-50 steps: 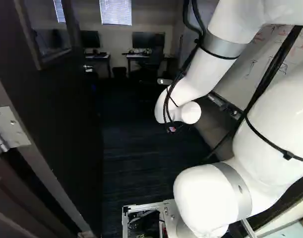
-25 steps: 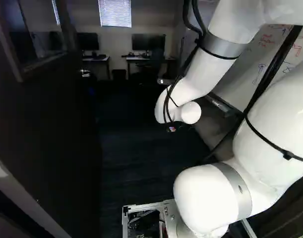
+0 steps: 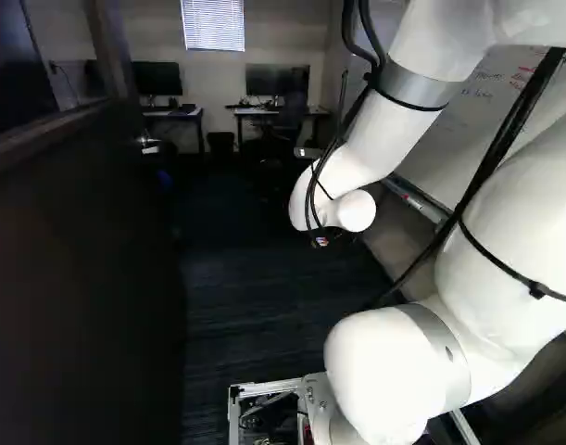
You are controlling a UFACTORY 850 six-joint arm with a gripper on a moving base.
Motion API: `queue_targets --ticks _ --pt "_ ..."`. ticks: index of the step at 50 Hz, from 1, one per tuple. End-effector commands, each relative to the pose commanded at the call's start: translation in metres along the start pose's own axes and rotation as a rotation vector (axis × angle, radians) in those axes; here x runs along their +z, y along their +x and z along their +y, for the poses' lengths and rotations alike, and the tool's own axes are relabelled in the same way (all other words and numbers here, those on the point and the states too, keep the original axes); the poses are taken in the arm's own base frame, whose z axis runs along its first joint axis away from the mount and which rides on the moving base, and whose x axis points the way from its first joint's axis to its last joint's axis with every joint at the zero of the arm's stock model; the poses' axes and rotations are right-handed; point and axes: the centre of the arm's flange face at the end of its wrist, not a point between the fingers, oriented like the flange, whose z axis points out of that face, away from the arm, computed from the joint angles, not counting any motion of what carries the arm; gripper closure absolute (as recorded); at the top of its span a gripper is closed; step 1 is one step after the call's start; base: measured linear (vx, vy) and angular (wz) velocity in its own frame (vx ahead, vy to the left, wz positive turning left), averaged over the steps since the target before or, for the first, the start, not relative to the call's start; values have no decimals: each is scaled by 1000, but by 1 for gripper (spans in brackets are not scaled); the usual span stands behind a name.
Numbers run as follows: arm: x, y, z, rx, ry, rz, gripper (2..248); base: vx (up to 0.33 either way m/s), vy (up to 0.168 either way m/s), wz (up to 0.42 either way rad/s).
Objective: Open the door and move inside
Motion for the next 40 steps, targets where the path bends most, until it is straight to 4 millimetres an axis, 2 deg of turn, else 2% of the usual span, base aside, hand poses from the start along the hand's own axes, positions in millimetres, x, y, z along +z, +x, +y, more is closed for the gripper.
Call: queue_targets --ticks 40 --pt "0 0 0 0 0 0 3 193 1 -4"
